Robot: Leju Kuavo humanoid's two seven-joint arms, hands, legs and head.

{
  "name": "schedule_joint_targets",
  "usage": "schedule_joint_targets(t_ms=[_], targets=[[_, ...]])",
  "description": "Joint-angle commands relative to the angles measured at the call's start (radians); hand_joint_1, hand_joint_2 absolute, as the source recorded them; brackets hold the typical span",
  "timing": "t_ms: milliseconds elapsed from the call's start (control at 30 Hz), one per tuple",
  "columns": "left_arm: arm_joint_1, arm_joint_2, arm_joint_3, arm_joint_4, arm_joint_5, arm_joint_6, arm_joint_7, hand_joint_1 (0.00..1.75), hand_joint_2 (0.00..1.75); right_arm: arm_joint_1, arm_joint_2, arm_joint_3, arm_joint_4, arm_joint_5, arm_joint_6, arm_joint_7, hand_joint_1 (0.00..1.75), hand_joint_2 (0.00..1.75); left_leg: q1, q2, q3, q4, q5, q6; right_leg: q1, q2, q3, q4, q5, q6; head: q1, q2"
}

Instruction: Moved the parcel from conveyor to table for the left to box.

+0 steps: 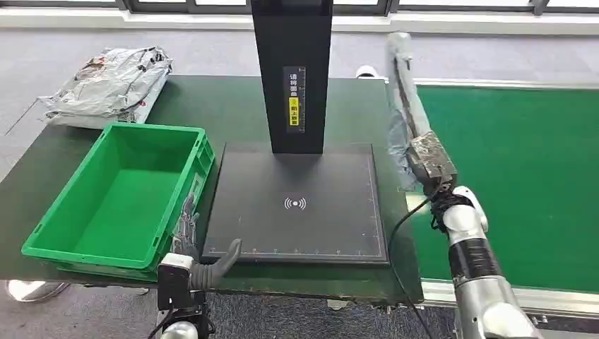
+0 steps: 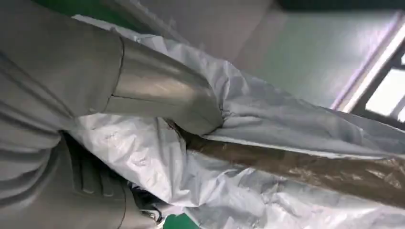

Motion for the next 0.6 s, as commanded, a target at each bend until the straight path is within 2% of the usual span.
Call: schedule_joint_targets(t_ms=[33, 133, 267, 433, 600], targets=[[-0.006, 0.016, -0.013, -0.001, -0.016, -0.018, 0.022, 0.00, 1.75, 0.043, 0.084, 0.490, 0.030, 0.104, 0.006, 0.053, 1.75, 1.75, 0.001, 0.010, 0.004, -0.003, -0.001, 0.000, 0.001, 0.005, 0.001, -0.003, 0.002, -0.001, 0.000, 0.000], [-0.007, 0.019, -0.018, 0.002, -0.014, -0.020, 0.023, 0.00, 1.75, 0.047, 0.069, 0.533, 0.027, 0.111, 0.015, 0.063, 1.75, 1.75, 0.000, 0.011, 0.004, -0.002, 0.000, 0.000, 0.001, 0.005, 0.000, -0.002, 0.001, -0.001, 0.000, 0.000], [-0.016, 0.023, -0.035, 0.016, -0.009, -0.030, 0.024, 0.00, 1.75, 0.051, 0.087, 0.608, 0.100, 0.111, 0.032, 0.076, 1.75, 1.75, 0.000, 0.004, 0.002, -0.002, 0.000, 0.000, 0.001, 0.000, 0.000, -0.002, 0.000, -0.001, 0.000, 0.000], [-0.020, 0.024, -0.038, 0.021, -0.009, -0.027, 0.024, 0.00, 1.75, 0.031, 0.092, 0.618, 0.131, 0.099, 0.026, 0.070, 1.75, 1.75, 0.000, 0.009, 0.003, -0.003, 0.000, 0.000, 0.001, 0.003, 0.000, -0.003, 0.001, -0.001, 0.000, 0.000], [-0.020, 0.024, -0.038, 0.021, -0.009, -0.027, 0.024, 0.00, 1.75, 0.031, 0.092, 0.618, 0.131, 0.099, 0.026, 0.070, 1.75, 1.75, 0.000, 0.005, 0.001, -0.002, 0.000, 0.000, 0.000, 0.000, 0.000, -0.002, 0.001, -0.001, 0.000, 0.000]])
